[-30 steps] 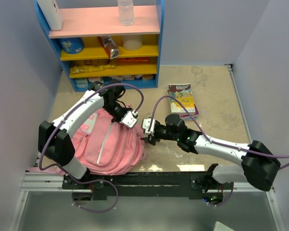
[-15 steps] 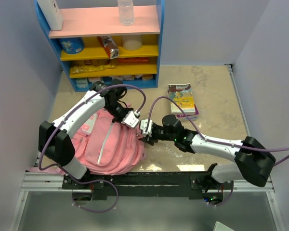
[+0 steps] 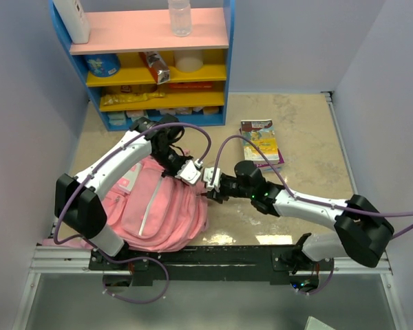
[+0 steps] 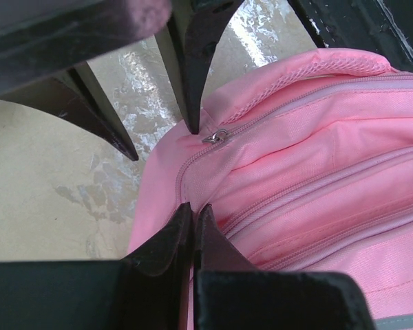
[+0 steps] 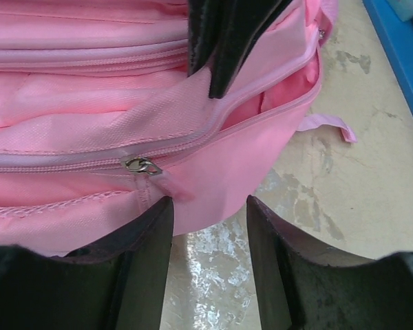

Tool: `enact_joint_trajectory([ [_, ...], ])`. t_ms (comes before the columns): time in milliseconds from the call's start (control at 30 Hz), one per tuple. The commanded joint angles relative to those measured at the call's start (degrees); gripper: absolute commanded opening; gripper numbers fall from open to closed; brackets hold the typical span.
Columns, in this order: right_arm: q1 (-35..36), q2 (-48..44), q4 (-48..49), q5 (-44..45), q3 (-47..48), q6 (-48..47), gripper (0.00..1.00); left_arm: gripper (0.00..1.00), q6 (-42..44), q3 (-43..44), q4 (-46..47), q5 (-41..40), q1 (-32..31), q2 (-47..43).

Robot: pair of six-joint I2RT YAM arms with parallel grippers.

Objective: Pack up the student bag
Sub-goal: Unzip the student bag at the center of the board.

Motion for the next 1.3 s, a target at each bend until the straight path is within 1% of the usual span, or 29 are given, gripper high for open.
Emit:
enact_joint_trajectory([
  [0,1.5,-0.6,0.6,-3.9,0.7,0.8,0.51,0.00,0.2,3.2,0.2,3.9,-0.3,-3.2],
  [100,2.0,-0.4,2.0,-3.7,0.2,1.3,0.51,0.00,0.1,3.6,0.2,3.8,-0.3,-3.0],
  [300,3.7,2.3,3.3,-5.1,2.1,1.1,0.51,0.00,-0.5,4.3,0.2,4.8,-0.3,-2.8],
  [500,6.5,4.9,5.2,-5.8,2.6,1.5,0.49,0.00,-0.4,4.8,0.2,4.9,-0.3,-2.3],
  [567,6.8,5.4,6.0,-5.8,2.4,1.7,0.45,0.00,-0.4,5.0,0.2,5.2,-0.3,-2.2],
  [600,7.0,5.2,7.0,-5.8,2.1,2.2,0.39,0.00,-0.4,5.3,0.2,5.0,-0.3,-2.2],
  [633,7.1,4.9,7.7,-5.4,1.7,2.5,0.35,0.00,-0.6,5.3,0.2,4.8,-0.2,-2.0],
  [667,7.4,4.6,8.0,-5.2,1.2,2.8,0.27,0.00,-0.5,5.3,0.2,4.5,-0.3,-2.0],
  [733,7.5,4.2,8.6,-4.9,0.9,3.1,0.23,0.00,-0.3,5.4,0.2,4.1,-0.3,-1.8],
  [767,7.6,3.6,8.9,-4.6,0.4,3.2,0.19,0.00,-0.3,5.4,0.2,4.1,-0.2,-1.8],
  [833,7.6,2.8,10.6,-4.2,-0.5,4.0,0.17,0.00,-0.1,5.4,0.2,4.1,-0.3,-1.7],
  [933,7.9,2.1,13.0,-3.8,-1.8,5.7,0.10,0.00,-0.2,5.6,0.2,4.1,-0.3,-1.7],
  [967,7.9,1.8,13.4,-3.3,-2.1,6.5,0.04,0.00,-0.4,5.5,0.3,4.0,-0.3,-1.7],
  [1000,8.0,1.6,14.2,-2.6,-2.5,7.2,0.00,0.00,-0.4,5.5,0.2,3.8,-0.3,-1.7],
  [1133,8.2,-2.9,18.6,1.6,-7.2,11.5,0.00,0.00,0.0,5.2,0.3,2.4,-0.2,-1.5],
  [1200,8.4,-5.9,17.4,4.6,-9.2,13.2,0.00,0.00,-0.4,4.7,1.2,1.9,-0.1,-1.1],
  [1267,8.7,-7.7,15.4,7.5,-9.5,14.4,0.00,0.00,-4.3,4.4,3.7,1.0,-0.1,-0.3],
])
